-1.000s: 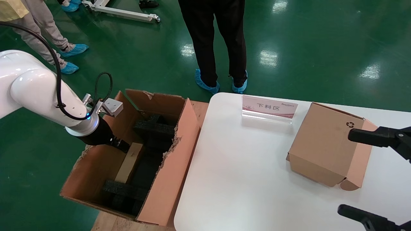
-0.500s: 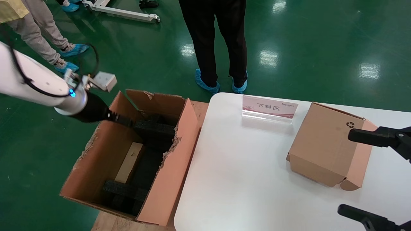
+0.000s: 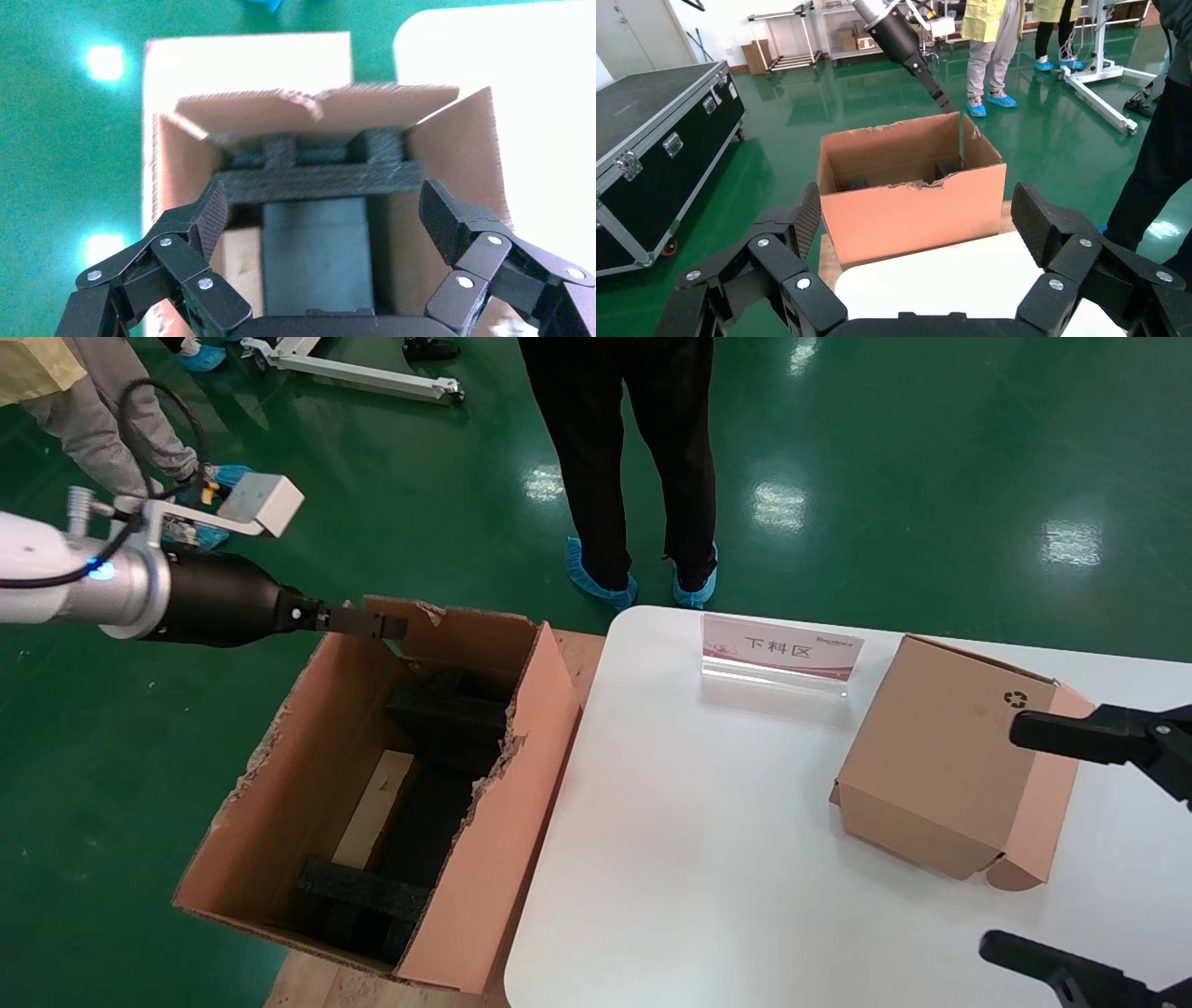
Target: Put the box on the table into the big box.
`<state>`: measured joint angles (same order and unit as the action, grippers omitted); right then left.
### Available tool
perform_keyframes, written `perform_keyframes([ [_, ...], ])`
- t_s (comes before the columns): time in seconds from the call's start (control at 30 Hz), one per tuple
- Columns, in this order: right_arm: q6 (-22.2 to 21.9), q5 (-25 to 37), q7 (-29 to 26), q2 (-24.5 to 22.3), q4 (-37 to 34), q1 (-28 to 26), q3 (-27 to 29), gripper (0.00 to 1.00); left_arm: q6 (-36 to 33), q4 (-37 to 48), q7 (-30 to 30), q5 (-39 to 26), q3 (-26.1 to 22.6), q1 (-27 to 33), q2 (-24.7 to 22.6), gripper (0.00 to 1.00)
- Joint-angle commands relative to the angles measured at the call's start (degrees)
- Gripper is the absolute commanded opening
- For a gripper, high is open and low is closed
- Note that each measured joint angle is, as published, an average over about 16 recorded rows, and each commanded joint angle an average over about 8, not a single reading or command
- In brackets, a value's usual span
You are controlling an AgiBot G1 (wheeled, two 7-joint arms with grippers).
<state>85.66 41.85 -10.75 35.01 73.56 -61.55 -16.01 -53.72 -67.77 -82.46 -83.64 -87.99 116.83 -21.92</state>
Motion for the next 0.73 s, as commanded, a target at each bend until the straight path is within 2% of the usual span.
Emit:
perform_keyframes([
  [0.03, 0.0, 0.0, 0.0, 0.0, 0.0, 0.0, 0.0, 1.00, 0.8, -0.6, 3.1, 3.3, 1.4, -0.7, 1.7, 1.00],
  [0.2, 0.0, 0.0, 0.0, 0.0, 0.0, 0.0, 0.0, 1.00, 1.3, -1.1, 6.0, 6.5, 2.7, -1.5, 3.1, 1.00],
  [0.73, 0.0, 0.0, 0.0, 0.0, 0.0, 0.0, 0.0, 1.00, -0.5, -1.1, 8.5, 6.4, 6.1, -3.5, 1.7, 1.00],
])
